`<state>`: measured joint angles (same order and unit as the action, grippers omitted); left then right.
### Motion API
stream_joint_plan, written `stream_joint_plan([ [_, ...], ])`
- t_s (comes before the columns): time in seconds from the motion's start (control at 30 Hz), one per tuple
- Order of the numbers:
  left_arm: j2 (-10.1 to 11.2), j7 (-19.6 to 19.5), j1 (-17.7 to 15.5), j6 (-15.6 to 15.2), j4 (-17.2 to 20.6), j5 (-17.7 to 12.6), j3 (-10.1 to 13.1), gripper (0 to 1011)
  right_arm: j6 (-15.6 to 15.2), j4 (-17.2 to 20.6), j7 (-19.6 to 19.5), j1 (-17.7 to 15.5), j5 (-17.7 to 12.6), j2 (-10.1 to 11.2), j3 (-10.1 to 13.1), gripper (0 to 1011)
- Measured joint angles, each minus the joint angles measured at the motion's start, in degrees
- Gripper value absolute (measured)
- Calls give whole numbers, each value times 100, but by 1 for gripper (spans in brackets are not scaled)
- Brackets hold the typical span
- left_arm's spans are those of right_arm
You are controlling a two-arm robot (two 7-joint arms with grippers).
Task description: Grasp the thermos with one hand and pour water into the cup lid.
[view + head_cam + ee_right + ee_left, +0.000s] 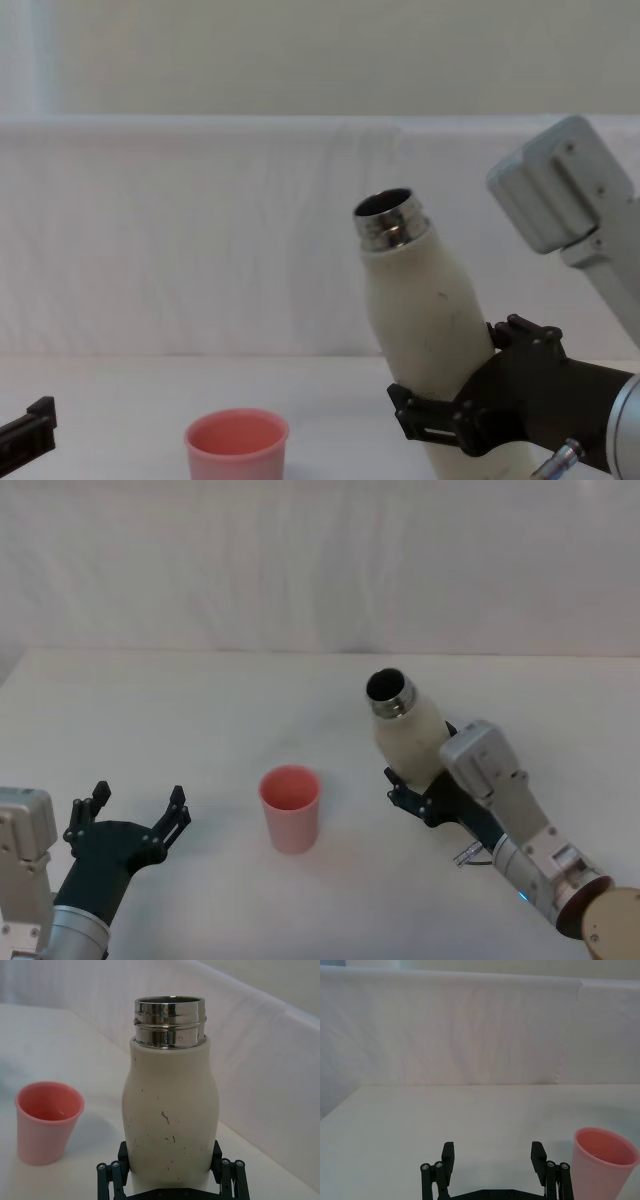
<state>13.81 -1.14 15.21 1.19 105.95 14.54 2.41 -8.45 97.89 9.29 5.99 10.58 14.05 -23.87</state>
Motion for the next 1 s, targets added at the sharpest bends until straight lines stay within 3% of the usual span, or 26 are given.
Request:
stream_joint_plan([
  [0.57,0,0,0,0,0,0,0,1001,-217,-171,-110,312,1385,35,-382,957],
  [1.0,0,0,0,0,0,0,0,1001,-336,-445,-24,535,2044,-75,-538,957],
])
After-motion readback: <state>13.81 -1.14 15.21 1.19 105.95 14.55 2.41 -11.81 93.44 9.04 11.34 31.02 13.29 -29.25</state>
